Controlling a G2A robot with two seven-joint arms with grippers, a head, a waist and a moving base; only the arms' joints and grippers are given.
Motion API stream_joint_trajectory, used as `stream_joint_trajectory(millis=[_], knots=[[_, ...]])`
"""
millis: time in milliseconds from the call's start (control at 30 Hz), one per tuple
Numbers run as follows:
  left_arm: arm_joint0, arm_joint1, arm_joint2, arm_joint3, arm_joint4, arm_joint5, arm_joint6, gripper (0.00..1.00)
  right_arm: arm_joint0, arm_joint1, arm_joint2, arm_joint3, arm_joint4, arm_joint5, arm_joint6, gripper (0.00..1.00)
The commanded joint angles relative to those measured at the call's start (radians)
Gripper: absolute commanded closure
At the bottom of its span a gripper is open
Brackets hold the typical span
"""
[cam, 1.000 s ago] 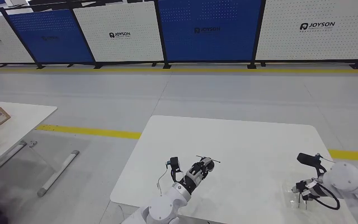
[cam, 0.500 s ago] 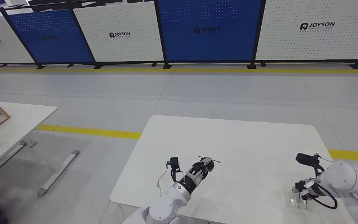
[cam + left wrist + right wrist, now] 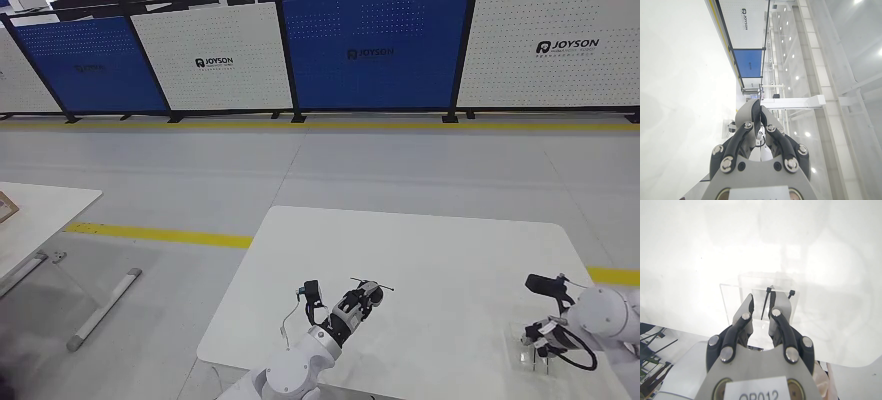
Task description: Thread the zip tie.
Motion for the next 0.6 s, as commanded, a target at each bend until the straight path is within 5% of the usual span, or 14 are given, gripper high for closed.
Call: stream_joint_trajectory(millis=[0,200,567], knots=[[0.0,0.0,0.0,0.0,0.0,0.0,0.0,1.0,0.006,-0.001,-0.007,0.006,0.004,0.0,0.0,0.78],[0.0,0.0,0.0,0.0,0.0,0.0,0.0,1.0,0.019,0.0,-0.02,0.015,0.004,0.0,0.0,1.0],[0.0,0.0,0.0,0.0,0.0,0.0,0.0,1.0,0.015,0.011,-0.021,-0.005,0.002,0.0,0.0,1.0]])
